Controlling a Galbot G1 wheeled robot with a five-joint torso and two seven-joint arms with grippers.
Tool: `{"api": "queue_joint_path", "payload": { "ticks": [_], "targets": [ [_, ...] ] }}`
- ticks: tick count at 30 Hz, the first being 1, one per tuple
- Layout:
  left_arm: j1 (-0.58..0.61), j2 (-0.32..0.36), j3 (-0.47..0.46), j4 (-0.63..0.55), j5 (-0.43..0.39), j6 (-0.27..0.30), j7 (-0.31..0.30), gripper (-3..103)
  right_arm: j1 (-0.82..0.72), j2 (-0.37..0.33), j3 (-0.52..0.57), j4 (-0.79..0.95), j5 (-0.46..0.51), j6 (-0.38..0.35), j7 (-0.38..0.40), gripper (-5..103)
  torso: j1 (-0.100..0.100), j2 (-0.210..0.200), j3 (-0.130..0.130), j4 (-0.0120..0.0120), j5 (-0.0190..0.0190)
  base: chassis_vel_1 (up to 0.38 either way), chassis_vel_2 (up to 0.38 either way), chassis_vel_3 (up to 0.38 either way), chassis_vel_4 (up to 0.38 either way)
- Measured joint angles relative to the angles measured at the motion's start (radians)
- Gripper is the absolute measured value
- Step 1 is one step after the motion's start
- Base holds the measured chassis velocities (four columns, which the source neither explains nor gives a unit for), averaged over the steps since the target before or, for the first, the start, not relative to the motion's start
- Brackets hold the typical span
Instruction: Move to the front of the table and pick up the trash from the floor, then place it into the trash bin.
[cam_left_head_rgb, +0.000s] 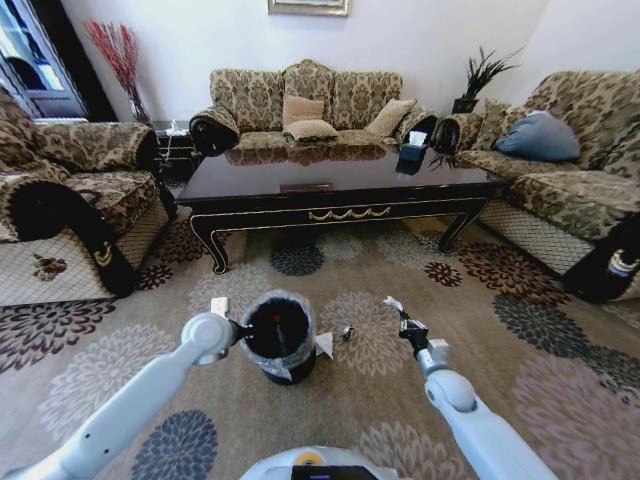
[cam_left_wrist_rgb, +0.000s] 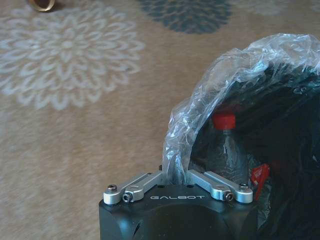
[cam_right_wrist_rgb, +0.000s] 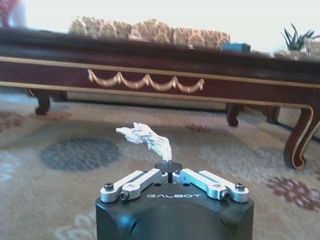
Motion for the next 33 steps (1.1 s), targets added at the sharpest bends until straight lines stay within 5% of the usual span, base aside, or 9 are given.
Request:
{"api": "queue_joint_path", "payload": {
  "ticks": [15,33],
  "targets": [
    [-0.215,-0.199,0.307,0.078,-0.006,0.000,-0.089,0,-0.268,0.013,0.106,0.355,-0.059,0.003,-0.023,0,0.000,0.000,0.000,-0.0002,-0.0001,0.000,0.000,0.000,0.000],
    [-0.274,-0.271,0.360,0.106,-0.017,-0.003,-0.116,0,-0.378,0.059,0.054,0.411,-0.209,0.023,-0.061,0,0.000,0.000,0.000,0.0000,-0.0002,0.000,0.000,0.000,0.000]
  ]
}}
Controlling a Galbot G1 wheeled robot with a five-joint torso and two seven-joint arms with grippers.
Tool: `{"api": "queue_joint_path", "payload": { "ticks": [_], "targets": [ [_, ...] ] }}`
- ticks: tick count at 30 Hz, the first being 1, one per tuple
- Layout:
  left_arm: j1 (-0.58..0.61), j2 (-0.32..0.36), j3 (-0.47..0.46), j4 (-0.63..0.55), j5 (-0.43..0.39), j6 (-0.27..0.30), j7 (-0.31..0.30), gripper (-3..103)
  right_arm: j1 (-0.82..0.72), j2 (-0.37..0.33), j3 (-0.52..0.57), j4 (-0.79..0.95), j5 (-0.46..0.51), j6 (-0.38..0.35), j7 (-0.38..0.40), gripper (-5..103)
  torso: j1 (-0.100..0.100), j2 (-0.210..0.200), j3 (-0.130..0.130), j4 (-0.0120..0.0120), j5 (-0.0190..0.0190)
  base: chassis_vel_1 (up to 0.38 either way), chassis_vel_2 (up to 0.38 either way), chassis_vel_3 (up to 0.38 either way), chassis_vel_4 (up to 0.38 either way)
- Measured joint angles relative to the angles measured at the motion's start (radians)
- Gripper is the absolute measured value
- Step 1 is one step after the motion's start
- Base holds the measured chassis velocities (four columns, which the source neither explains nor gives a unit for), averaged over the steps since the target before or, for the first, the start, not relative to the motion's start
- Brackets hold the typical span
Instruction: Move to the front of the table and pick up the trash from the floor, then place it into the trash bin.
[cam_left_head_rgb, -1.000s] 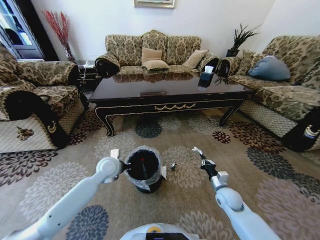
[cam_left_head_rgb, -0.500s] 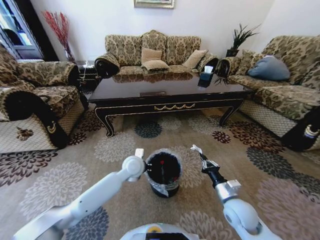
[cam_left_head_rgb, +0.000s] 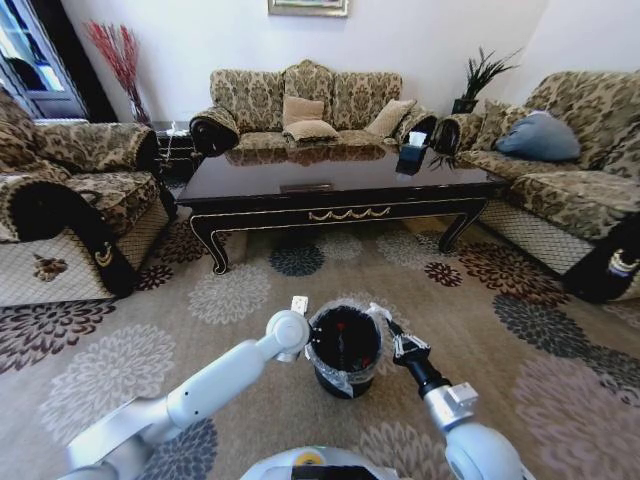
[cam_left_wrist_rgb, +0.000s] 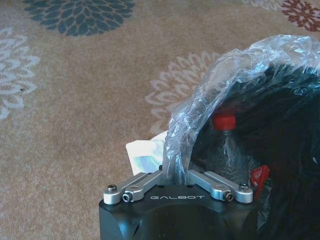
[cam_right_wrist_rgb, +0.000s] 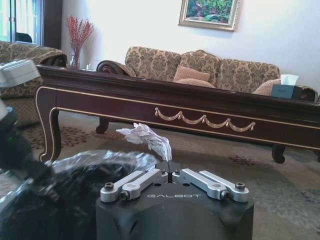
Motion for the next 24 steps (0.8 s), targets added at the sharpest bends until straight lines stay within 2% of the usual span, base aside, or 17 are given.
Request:
{"api": "queue_joint_path", "payload": {
  "ticks": [15,17,19,23,24],
  "targets": [
    [0.014,-0.002,-0.005,0.003,-0.003,-0.001,0.000,0,-0.037,0.048,-0.042,-0.008,-0.081,0.013,-0.037,-1,0.000,0.000,0.000,-0.0001,-0.0002,0.000,0.000,0.000,0.000],
    [0.018,-0.002,-0.007,0.004,-0.002,0.000,0.000,0,-0.044,0.059,-0.047,-0.010,-0.094,0.018,-0.047,4,0.000,0.000,0.000,0.0000,-0.0002,0.000,0.000,0.000,0.000],
    [0.019,-0.003,-0.007,0.004,-0.002,0.000,0.000,0,-0.045,0.062,-0.048,-0.012,-0.098,0.020,-0.051,4,0.000,0.000,0.000,-0.0002,-0.0002,0.000,0.000,0.000,0.000],
    [0.027,-0.003,-0.013,0.004,0.000,0.001,0.000,0,-0.048,0.067,-0.051,-0.023,-0.112,0.026,-0.057,27,0.000,0.000,0.000,-0.0001,-0.0002,0.000,0.000,0.000,0.000],
    [0.027,-0.003,-0.013,0.004,0.000,0.001,0.000,0,-0.048,0.067,-0.051,-0.023,-0.112,0.026,-0.057,27,0.000,0.000,0.000,-0.0001,-0.0002,0.000,0.000,0.000,0.000]
  ]
}}
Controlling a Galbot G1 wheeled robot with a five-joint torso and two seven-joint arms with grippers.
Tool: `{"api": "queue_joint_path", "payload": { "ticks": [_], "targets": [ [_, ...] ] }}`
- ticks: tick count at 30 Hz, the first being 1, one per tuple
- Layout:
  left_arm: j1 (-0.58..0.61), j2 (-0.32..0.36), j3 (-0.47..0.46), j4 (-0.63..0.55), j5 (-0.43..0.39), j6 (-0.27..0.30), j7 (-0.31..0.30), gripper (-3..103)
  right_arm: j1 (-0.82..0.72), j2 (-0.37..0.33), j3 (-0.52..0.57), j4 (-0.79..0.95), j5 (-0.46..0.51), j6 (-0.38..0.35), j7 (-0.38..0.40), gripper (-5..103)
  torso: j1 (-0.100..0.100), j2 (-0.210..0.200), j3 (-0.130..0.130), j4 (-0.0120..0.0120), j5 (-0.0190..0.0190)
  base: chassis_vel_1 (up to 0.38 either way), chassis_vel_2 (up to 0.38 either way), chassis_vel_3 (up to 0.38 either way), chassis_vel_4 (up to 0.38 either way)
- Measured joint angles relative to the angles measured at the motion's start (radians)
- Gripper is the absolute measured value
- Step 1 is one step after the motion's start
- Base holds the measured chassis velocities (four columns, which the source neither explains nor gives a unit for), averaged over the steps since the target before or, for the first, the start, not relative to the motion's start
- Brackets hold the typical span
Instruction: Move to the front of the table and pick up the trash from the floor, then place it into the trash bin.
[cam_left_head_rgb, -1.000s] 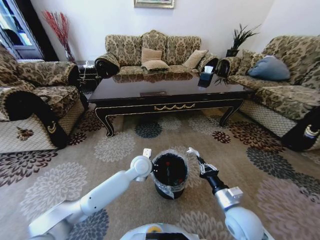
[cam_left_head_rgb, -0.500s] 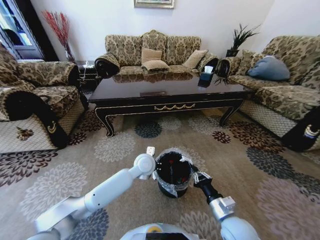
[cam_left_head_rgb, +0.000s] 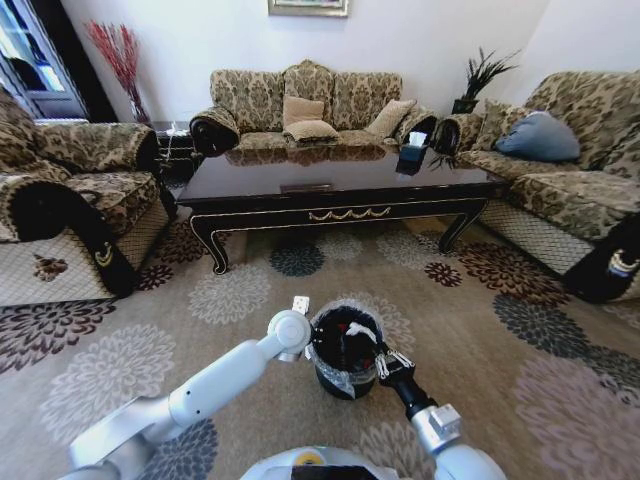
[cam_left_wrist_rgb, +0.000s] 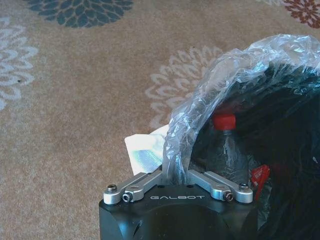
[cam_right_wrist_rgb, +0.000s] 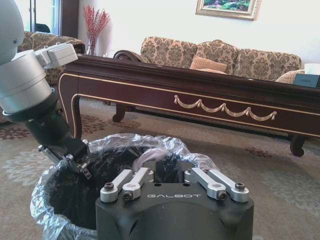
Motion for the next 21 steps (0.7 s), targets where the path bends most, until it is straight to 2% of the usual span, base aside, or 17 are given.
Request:
{"api": "queue_joint_path", "payload": {
  "ticks": [1,3,4,8,10,13,15,16,17,21],
  "targets": [
    [0.001,0.001,-0.001,0.000,0.000,0.000,0.000,0,0.000,0.000,0.000,0.000,0.000,0.001,0.000,27,0.000,0.000,0.000,0.0000,0.0000,0.000,0.000,0.000,0.000],
    [0.004,0.006,-0.005,-0.004,0.000,0.001,0.000,0,0.000,0.000,0.000,-0.001,0.000,0.001,0.000,37,0.000,0.000,0.000,0.0000,0.0000,0.000,0.000,0.000,0.000],
    [0.004,0.006,-0.005,-0.004,0.000,0.001,0.000,0,0.000,0.000,0.000,-0.001,0.000,0.001,0.000,37,0.000,0.000,0.000,0.0000,0.0000,0.000,0.000,0.000,0.000],
    [0.009,0.012,-0.013,-0.008,0.000,0.002,0.000,0,0.000,0.004,-0.003,-0.004,-0.001,0.001,0.001,59,0.000,0.000,0.000,0.0001,0.0000,0.000,0.000,0.000,0.000],
    [0.010,0.012,-0.014,-0.009,0.001,0.002,0.000,0,0.000,0.005,-0.004,-0.005,-0.002,0.002,0.001,59,0.000,0.000,0.000,0.0001,0.0000,0.000,0.000,0.000,0.000],
    [0.016,0.012,-0.017,-0.016,0.001,0.002,0.000,0,0.000,0.007,-0.007,-0.008,-0.011,0.002,0.000,76,0.000,0.000,0.000,0.0000,0.0000,0.000,0.000,0.000,0.000],
    [0.017,0.012,-0.017,-0.018,0.001,0.002,0.000,0,0.000,0.006,-0.007,-0.011,-0.016,0.004,0.000,76,0.000,0.000,0.000,0.0000,0.0000,0.000,0.000,0.000,0.000],
    [0.018,0.013,-0.018,-0.020,0.000,0.002,0.001,0,0.000,0.003,-0.004,-0.018,-0.032,0.011,-0.002,87,0.000,0.000,0.000,0.0000,0.0000,0.000,0.000,0.000,0.000],
    [0.019,0.013,-0.020,-0.021,0.000,0.002,0.001,0,0.000,0.002,-0.001,-0.023,-0.043,0.017,-0.004,87,0.000,0.000,0.000,0.0000,0.0000,0.000,0.000,0.000,0.000],
    [0.021,0.021,-0.032,-0.022,0.000,0.003,0.003,0,0.001,-0.003,0.012,-0.035,-0.077,0.035,-0.008,99,0.000,0.000,0.000,-0.0001,0.0000,0.000,0.000,0.000,0.000]
  ]
}}
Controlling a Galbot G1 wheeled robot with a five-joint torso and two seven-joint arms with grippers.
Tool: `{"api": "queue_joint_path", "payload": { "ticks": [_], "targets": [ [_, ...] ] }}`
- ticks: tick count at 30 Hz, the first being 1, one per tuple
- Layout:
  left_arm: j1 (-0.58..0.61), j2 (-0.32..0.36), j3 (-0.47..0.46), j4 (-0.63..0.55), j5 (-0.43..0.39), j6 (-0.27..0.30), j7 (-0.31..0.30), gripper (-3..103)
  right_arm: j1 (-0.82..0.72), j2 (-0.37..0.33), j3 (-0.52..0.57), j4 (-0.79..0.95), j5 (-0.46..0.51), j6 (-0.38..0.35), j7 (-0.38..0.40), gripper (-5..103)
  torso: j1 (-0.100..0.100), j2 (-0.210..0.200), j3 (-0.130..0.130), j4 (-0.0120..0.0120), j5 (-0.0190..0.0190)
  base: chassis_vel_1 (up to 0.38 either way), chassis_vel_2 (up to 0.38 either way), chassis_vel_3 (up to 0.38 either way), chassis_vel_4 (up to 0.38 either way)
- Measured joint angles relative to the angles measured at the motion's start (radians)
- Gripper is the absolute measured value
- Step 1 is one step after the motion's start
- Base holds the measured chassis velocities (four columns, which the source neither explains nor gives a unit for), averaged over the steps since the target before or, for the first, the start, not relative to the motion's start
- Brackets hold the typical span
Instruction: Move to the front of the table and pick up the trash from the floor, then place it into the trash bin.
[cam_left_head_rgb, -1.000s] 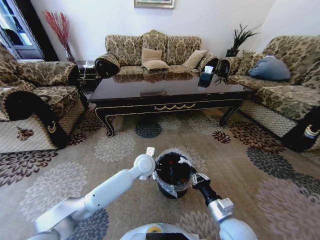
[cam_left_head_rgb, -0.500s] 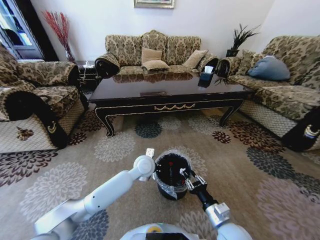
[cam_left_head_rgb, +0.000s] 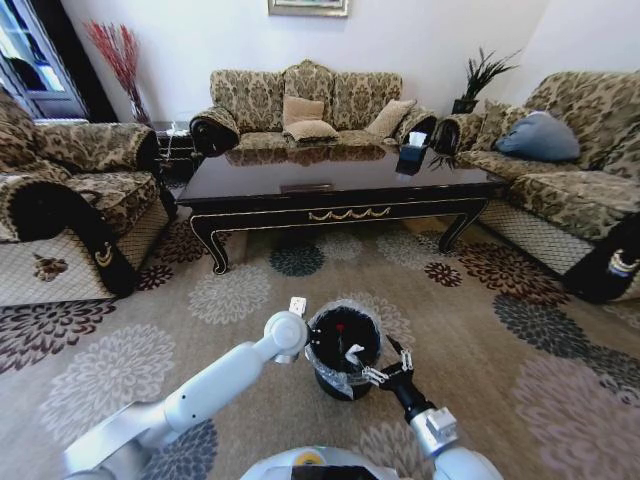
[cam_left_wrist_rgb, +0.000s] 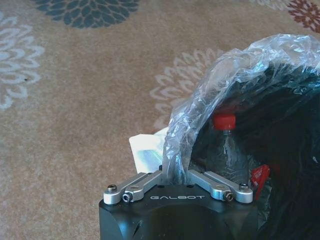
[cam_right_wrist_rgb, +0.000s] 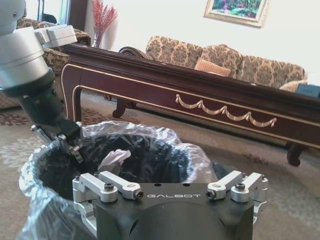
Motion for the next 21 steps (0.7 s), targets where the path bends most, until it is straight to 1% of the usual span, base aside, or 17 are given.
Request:
{"api": "queue_joint_path", "payload": {
  "ticks": [8,13,21],
  "targets": [
    [0.024,0.036,-0.051,0.008,0.000,0.000,0.014,0,0.007,-0.015,0.022,-0.020,-0.036,0.024,-0.002,100,0.000,0.000,0.000,0.0003,0.0002,0.000,0.000,0.000,0.000],
    [0.045,0.063,-0.100,-0.004,-0.011,0.000,0.024,0,0.017,-0.025,0.025,-0.046,-0.053,0.030,-0.003,100,0.000,0.000,0.000,0.0001,0.0000,0.000,0.000,0.000,0.000],
    [0.048,0.070,-0.139,-0.006,-0.026,0.000,0.029,0,0.022,-0.027,0.018,-0.069,-0.077,0.035,-0.007,100,0.000,0.000,0.000,0.0000,0.0001,0.000,0.000,0.000,0.000]
  ]
}}
